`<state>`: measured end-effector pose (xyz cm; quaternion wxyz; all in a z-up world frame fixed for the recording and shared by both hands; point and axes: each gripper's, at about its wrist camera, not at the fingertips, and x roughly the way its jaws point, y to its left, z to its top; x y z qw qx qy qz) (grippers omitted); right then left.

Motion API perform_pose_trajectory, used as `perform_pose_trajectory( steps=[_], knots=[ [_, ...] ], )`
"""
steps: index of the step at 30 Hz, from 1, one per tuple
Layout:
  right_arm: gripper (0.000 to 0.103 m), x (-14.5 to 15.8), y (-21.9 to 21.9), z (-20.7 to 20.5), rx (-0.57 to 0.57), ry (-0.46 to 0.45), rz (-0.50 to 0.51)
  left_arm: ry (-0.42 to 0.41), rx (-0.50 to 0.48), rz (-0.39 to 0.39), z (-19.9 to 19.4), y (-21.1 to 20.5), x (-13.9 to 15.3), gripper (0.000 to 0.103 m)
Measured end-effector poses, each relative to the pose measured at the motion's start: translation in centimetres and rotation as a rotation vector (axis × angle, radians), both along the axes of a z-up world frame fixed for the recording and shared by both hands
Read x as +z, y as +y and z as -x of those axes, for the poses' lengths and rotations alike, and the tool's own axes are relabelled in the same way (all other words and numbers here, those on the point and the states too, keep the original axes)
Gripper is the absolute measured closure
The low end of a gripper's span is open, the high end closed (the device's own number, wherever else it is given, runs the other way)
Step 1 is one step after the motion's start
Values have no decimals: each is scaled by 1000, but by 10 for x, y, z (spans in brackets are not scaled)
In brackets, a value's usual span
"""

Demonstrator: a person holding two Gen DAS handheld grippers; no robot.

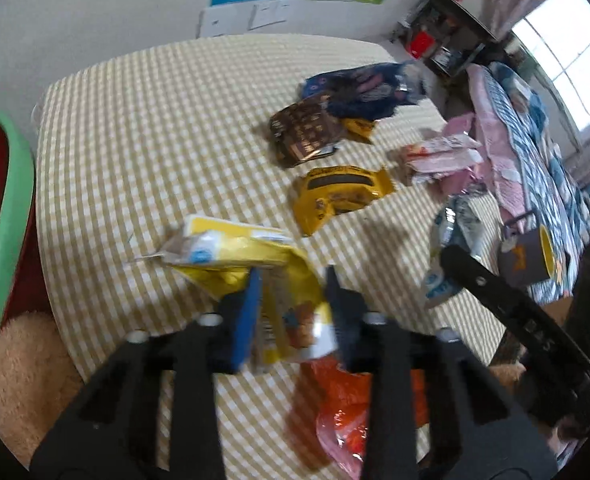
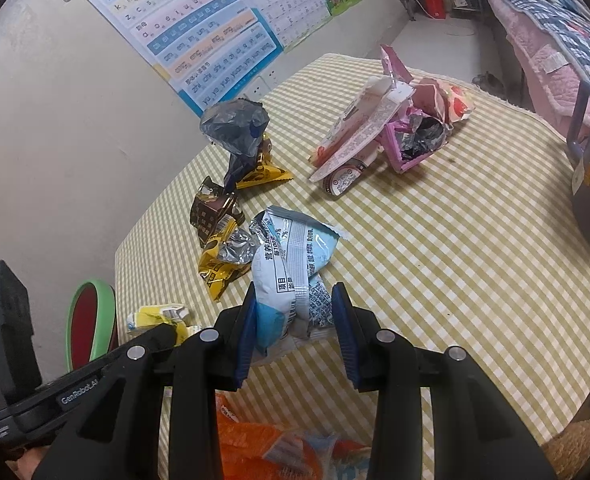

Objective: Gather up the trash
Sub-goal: 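Grasp the yellow snack bag with the left tool while the right tool grasps the silver-blue bag, then drop the yellow bag into the red bin with the left tool while the right tool drops the silver bag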

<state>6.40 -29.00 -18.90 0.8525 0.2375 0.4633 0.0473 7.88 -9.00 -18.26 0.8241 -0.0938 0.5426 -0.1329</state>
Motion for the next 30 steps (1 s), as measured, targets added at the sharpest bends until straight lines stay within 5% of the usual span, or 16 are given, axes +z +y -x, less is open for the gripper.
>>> perform_pose_trajectory(
  steps=[6, 7, 9, 14, 16, 19, 21, 30],
  knots=[
    [67, -1, 1, -1, -4, 3, -9, -15, 7, -4, 5, 4, 9, 81],
    [66, -1, 1, -1, -3, 4, -10, -13, 14, -24, 5, 5, 7, 76],
    [66, -2, 1, -1, 3, 9, -13, -1, 33, -46, 4, 9, 1, 45],
    [63, -3, 3, -2, 11, 14, -15, 61, 36, -83, -4, 6, -17, 22],
    [63, -5, 4, -2, 13, 20, -18, 65, 18, -111, -6, 0, -24, 23],
    [63, -8, 8, -3, 23, 27, -13, 65, 6, -114, -6, -3, -27, 42],
    [63, -8, 10, -4, 25, 25, -13, 48, -8, -107, -4, -3, -22, 71],
    [64, 1, 7, 0, 15, -18, -41, -99, -37, -143, 12, 10, 20, 73]
  ],
)
